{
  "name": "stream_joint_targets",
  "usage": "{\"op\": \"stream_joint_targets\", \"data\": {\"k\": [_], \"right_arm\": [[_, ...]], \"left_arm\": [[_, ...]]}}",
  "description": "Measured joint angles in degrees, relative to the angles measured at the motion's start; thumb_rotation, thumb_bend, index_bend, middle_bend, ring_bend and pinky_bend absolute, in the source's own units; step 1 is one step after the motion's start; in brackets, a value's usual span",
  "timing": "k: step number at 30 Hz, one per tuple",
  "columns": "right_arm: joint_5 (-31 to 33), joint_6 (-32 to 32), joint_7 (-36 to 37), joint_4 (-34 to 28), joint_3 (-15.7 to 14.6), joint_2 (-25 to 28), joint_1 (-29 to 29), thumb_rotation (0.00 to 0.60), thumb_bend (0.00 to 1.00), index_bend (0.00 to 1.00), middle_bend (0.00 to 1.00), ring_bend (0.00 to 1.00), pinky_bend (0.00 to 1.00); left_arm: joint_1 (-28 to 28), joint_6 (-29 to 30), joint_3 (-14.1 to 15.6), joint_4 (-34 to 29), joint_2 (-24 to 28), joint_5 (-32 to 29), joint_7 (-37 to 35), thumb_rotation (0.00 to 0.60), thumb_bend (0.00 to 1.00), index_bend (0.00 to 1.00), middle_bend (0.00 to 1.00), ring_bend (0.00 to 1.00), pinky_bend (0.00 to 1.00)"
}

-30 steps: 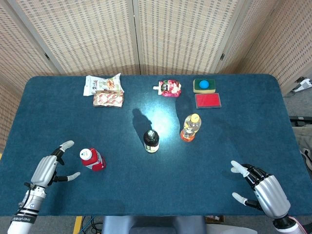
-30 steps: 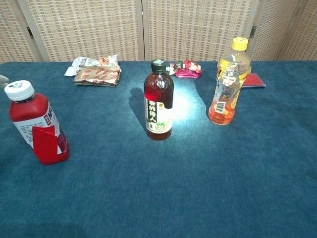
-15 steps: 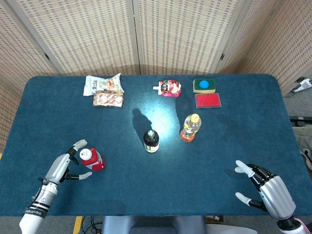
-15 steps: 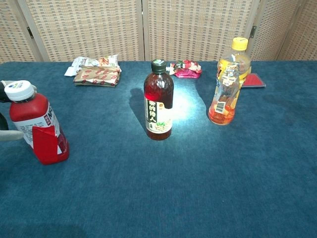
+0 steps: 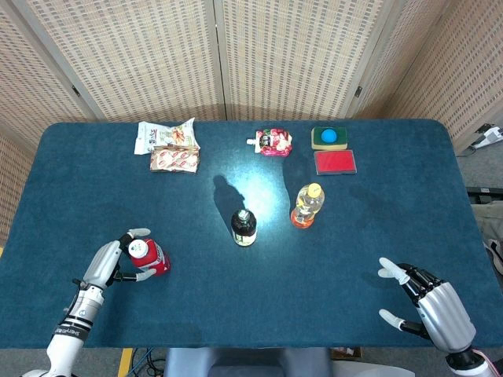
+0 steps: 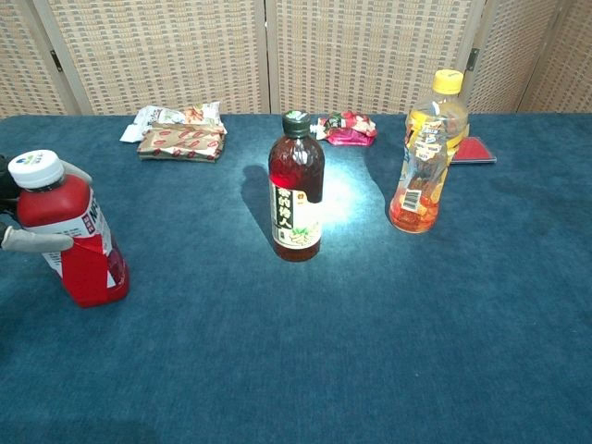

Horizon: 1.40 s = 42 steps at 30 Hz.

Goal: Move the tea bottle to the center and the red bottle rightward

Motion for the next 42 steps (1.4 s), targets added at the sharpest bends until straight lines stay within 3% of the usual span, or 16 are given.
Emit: {"op": "stream_joint_targets", "data": {"k": [5,9,20,42], "right_arm": [[-0.08,-0.26,0.2,0.03,0.26,0.04,-0.17,0.6,0.04,0.13,0.38,0.3,0.52],[-0.07,-0.36,0.35,0.04,0.53,0.02,-0.28,0.6,0.04,0.13,0.38,0.3,0.52],[-0.17,-0.85,0.62,0.21,0.96,-0.08,-0.49,0.6,0.04,0.14,0.38,0.3,0.52],[0.11,-1.74,1.06,0.16,1.52,0.02,-0.72,0.6,0.03,0.14,0.38,0.3,0.52]], "left_arm": [[-0.12,1.48,-0.16,0.71,-1.38,-0.3,2.79,0.6,0.05,0.5,0.43,0.5,0.67],[-0.25,3.33,-0.43,1.52,-3.06,0.17,4.85,0.6,0.06,0.54,0.46,0.53,0.7],[-1.54,3.44,-1.31,1.56,-3.94,0.72,6.09,0.6,0.06,0.56,0.47,0.54,0.71],[-5.91,-0.04,-3.83,0.53,-4.0,-4.02,11.98,0.6,0.05,0.55,0.47,0.54,0.71]]}}
